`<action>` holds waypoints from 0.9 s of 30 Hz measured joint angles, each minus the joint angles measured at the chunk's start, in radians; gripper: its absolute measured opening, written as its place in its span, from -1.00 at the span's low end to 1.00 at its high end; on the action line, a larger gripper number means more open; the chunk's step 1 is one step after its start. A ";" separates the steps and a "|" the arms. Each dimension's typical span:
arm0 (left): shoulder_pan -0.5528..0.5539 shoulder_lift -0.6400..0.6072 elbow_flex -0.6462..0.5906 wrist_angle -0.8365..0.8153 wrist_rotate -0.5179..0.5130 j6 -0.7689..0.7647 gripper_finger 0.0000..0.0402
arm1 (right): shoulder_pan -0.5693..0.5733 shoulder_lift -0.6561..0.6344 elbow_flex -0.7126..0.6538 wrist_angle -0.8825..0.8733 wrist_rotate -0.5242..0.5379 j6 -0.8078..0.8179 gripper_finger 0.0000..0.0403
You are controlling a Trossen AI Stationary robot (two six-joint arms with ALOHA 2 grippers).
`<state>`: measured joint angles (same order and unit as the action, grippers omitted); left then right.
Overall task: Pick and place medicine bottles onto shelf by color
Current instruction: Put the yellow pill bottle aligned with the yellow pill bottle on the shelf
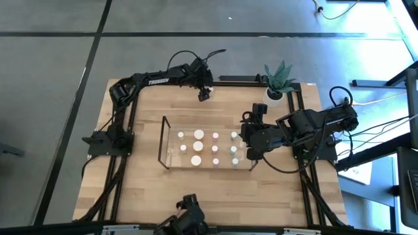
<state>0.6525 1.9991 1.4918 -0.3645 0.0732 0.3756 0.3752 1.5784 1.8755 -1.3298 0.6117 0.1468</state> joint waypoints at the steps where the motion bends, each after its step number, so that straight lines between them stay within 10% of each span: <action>1: 0.000 0.000 0.000 -0.001 0.000 0.000 0.37 | 0.000 0.000 0.000 0.000 0.000 0.001 0.09; 27: 0.002 0.072 0.001 0.027 0.057 0.001 0.37 | -0.005 0.000 0.000 0.000 0.010 0.001 0.09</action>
<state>0.6544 2.0711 1.4925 -0.3377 0.1307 0.3767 0.3704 1.5784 1.8755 -1.3296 0.6214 0.1477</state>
